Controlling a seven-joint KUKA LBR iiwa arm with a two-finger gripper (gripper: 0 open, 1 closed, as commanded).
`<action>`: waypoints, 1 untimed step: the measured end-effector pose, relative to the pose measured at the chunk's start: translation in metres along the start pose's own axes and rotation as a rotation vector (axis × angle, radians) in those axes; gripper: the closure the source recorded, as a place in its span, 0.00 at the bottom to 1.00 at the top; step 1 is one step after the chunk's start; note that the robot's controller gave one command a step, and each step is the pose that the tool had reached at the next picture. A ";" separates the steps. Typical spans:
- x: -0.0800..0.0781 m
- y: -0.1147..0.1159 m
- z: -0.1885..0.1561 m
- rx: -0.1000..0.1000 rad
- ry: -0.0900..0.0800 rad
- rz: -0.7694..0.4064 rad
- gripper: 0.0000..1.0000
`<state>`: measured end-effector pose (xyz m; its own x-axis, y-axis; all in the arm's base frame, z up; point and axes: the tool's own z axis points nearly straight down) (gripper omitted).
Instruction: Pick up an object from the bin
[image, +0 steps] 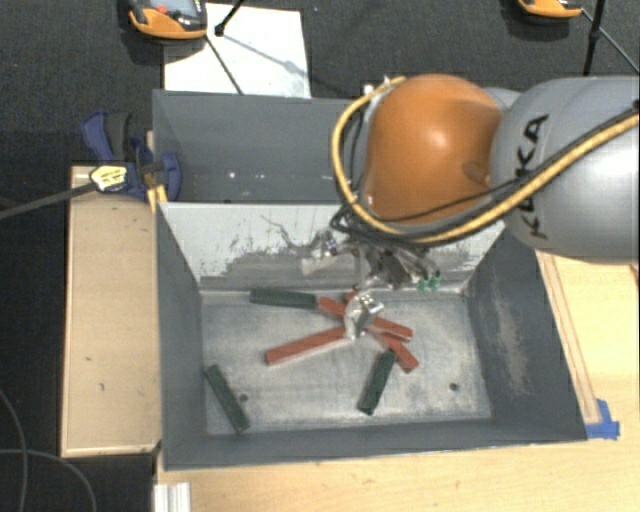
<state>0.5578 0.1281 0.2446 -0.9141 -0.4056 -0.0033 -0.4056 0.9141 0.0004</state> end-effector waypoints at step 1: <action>0.002 0.004 0.047 0.002 -0.007 -0.026 0.00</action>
Offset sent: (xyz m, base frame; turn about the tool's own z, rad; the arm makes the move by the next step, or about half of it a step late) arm -0.0183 0.0026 -0.1266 0.0070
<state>0.5543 0.1312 0.1979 -0.9032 -0.4291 -0.0102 -0.4291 0.9032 -0.0016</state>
